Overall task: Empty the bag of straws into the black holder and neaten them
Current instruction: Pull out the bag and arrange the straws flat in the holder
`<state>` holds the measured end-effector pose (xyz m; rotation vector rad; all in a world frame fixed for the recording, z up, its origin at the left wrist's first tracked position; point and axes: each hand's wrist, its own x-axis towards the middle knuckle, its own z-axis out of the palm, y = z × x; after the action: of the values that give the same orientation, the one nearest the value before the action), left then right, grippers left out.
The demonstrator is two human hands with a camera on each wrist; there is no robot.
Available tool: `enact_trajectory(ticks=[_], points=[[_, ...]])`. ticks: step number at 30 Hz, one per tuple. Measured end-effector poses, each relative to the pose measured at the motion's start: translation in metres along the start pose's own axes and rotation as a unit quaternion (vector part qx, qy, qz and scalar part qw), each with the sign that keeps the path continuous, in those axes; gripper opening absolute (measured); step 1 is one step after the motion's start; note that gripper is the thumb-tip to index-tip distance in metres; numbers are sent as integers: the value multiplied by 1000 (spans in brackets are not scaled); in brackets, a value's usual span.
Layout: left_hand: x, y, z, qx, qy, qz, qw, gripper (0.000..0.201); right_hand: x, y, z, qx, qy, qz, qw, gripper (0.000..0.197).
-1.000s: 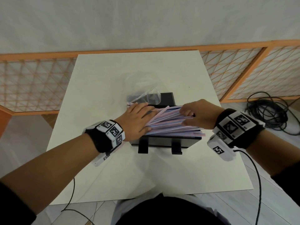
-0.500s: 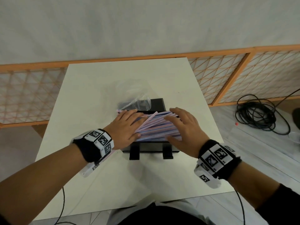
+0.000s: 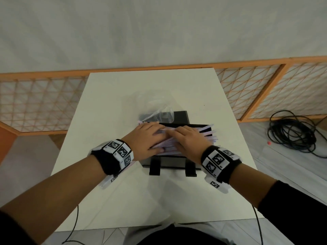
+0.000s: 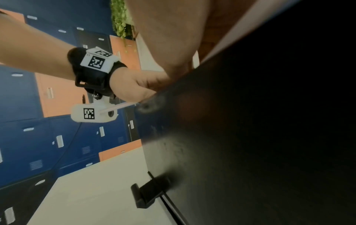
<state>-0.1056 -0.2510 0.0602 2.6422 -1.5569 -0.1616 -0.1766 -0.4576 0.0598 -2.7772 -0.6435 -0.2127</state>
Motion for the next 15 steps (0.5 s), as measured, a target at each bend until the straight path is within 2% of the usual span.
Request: enact_trajectory(ticks=[3,6,8,10,12,14,15], points=[[-1,-3,-7,-41,21,-24,999,68,-10,18,-4,-3,21,19,1000,35],[-6,-5,-23,-105,63,-67,990,74,-21,37,-14,-16,1,58,998,27],[-12,-9,-32,-158,94,-118,976,71,-25,47,-22,-23,-1,75,997,32],[-20,-11,-35,-238,142,-177,944,62,-27,53,-27,-19,-3,77,997,39],[-27,-11,-32,-334,178,-246,892,50,-30,53,-25,-16,-6,80,997,40],[-31,-10,-22,-432,170,-304,832,53,-31,48,-18,-32,-2,96,995,37],[-29,-6,-16,-470,162,-321,806,63,-31,44,-15,-40,3,108,993,36]])
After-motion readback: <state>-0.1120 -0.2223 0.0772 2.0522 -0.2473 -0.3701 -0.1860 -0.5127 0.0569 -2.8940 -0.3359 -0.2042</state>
